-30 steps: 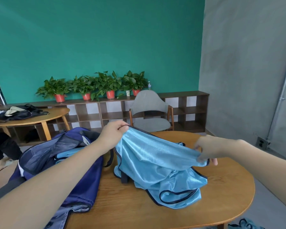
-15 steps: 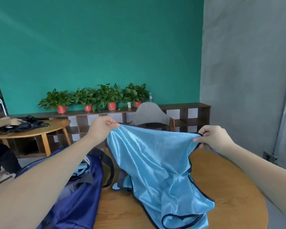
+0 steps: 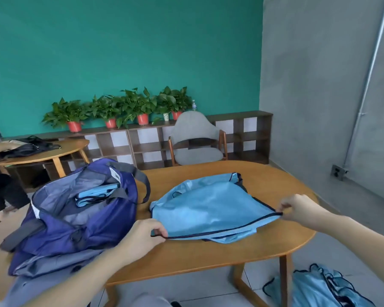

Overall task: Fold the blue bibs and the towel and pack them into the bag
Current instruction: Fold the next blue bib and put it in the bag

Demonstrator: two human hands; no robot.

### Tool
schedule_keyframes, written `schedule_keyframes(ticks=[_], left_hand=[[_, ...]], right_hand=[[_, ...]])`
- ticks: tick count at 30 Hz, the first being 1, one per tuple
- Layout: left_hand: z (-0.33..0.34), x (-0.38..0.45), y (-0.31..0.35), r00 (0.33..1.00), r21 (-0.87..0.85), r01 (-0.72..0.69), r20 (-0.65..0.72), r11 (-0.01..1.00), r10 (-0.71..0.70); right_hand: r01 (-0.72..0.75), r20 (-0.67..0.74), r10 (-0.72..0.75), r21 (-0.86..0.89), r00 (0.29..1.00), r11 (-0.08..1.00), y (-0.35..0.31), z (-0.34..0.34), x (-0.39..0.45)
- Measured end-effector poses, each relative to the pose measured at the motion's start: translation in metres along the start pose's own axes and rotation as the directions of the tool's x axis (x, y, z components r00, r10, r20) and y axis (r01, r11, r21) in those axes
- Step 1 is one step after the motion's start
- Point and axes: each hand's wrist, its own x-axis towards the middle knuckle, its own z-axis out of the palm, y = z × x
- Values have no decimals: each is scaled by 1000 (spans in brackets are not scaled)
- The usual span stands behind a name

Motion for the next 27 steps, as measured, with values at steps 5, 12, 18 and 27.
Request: schedule_keyframes(ticks=[5,12,18,27], left_hand=[[3,-10,0,995,76,-7,98,997,-1],[-13,-7,21,919,117,-45,394,992,-5],[-16,10,33,892,88,-80,451,993,32],[-6,127,3,999,36,32,-44,999,-30]], right_hand=[[22,54,-19,-56,998,998,10,21,-10],[135,54,-136,15,989,991,-17,22,0],[204,287,-208,43,935,978,-54,24,9],[276,-67,-270,118,961,954,-98,28,94]])
